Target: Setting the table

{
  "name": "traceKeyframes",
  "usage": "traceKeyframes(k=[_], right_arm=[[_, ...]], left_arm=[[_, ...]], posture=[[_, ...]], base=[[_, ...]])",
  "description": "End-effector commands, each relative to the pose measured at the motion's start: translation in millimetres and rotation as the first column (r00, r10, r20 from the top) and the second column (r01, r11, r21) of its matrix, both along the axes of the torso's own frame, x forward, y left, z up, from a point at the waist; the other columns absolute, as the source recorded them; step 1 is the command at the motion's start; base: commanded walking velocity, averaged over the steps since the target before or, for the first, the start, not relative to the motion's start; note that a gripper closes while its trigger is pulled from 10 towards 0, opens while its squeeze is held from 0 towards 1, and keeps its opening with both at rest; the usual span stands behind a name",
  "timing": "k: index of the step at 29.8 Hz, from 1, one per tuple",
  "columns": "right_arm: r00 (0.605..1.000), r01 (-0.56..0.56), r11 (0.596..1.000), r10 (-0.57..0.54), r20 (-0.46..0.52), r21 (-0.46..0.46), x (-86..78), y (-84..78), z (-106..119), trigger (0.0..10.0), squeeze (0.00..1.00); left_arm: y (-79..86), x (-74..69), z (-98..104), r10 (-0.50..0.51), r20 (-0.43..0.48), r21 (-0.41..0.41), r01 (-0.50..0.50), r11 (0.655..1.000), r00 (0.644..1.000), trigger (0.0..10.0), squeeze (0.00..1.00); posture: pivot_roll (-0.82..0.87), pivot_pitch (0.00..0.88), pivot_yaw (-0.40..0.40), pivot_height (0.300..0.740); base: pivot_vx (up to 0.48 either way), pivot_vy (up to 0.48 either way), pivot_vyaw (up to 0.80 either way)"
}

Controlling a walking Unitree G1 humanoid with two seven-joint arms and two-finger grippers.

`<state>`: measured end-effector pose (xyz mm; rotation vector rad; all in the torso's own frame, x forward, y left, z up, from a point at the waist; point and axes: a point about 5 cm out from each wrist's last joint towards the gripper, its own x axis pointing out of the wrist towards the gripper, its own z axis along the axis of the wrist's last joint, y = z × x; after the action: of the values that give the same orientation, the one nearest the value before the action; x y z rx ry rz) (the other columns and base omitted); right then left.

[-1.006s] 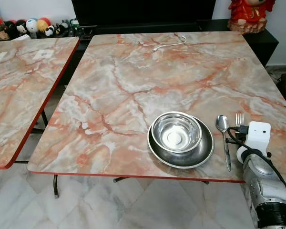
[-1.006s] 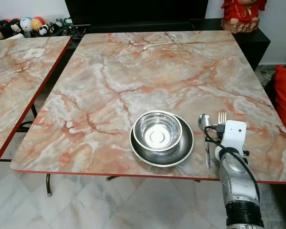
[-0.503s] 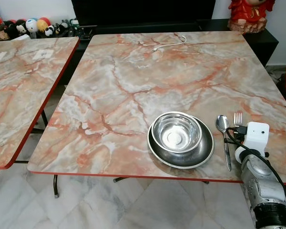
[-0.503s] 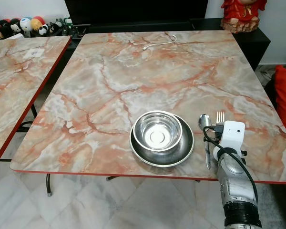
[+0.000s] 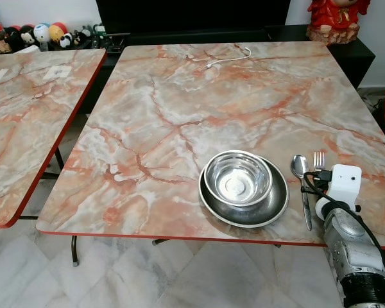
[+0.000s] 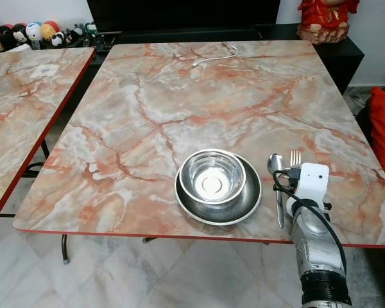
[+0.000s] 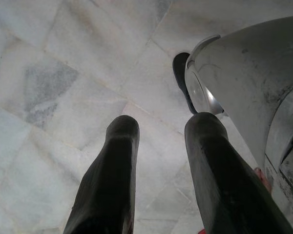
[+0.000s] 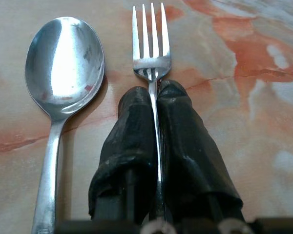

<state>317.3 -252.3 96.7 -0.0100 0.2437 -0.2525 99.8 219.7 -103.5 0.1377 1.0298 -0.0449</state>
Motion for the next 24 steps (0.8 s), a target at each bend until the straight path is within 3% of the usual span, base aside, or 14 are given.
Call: traceKeyframes(k=[1, 2, 14, 15, 16, 17, 24], right_arm=[[0.999, 0.001, 1.000, 0.000, -0.034, 0.017, -1.1, 2.5, -7.8, 10.0, 0.27], [0.999, 0.001, 1.000, 0.000, -0.035, 0.018, -1.0, 2.7, -7.9, 10.0, 0.32], [0.999, 0.004, 1.000, -0.004, -0.047, 0.017, -1.0, 2.4, -9.6, 10.0, 0.34], [0.999, 0.003, 1.000, -0.002, -0.048, 0.016, -1.1, 2.5, -10.1, 10.0, 0.37], [0.999, 0.003, 1.000, -0.002, -0.049, 0.016, -1.1, 2.5, -10.3, 10.0, 0.49], [0.999, 0.003, 1.000, -0.002, -0.049, 0.015, -1.2, 2.5, -10.4, 10.0, 0.53], [0.998, 0.005, 1.000, -0.005, -0.056, 0.002, -1.7, 1.8, -11.1, 10.0, 0.52]], left_arm=[[4.2, -10.8, -2.2, -0.007, -0.042, 0.012, 0.007, 1.000, 0.999, 10.0, 0.00], [4.2, -10.7, -2.2, -0.006, -0.042, 0.013, 0.007, 1.000, 0.999, 10.0, 0.00], [4.2, -10.5, -2.2, -0.007, -0.042, 0.013, 0.008, 1.000, 0.999, 10.0, 0.00], [4.2, -10.5, -2.2, -0.007, -0.042, 0.013, 0.008, 1.000, 0.999, 10.0, 0.00], [4.2, -10.6, -2.2, -0.007, -0.042, 0.013, 0.008, 1.000, 0.999, 10.0, 0.00], [4.2, -10.6, -2.2, -0.007, -0.042, 0.013, 0.008, 1.000, 0.999, 10.0, 0.00], [4.1, -10.9, -2.3, -0.007, -0.042, 0.013, 0.007, 1.000, 0.999, 10.0, 0.00]], posture=[[-0.09, 0.131, 0.067, 0.740], [-0.10, 0.131, 0.066, 0.740], [-0.09, 0.132, 0.067, 0.740], [-0.09, 0.132, 0.067, 0.740], [-0.09, 0.132, 0.067, 0.740], [-0.09, 0.131, 0.067, 0.740], [-0.09, 0.132, 0.067, 0.740]], base=[[0.000, 0.000, 0.00], [0.000, 0.000, 0.00], [0.000, 0.000, 0.00], [0.000, 0.000, 0.00], [0.000, 0.000, 0.00], [0.000, 0.000, 0.00], [0.000, 0.000, 0.00]])
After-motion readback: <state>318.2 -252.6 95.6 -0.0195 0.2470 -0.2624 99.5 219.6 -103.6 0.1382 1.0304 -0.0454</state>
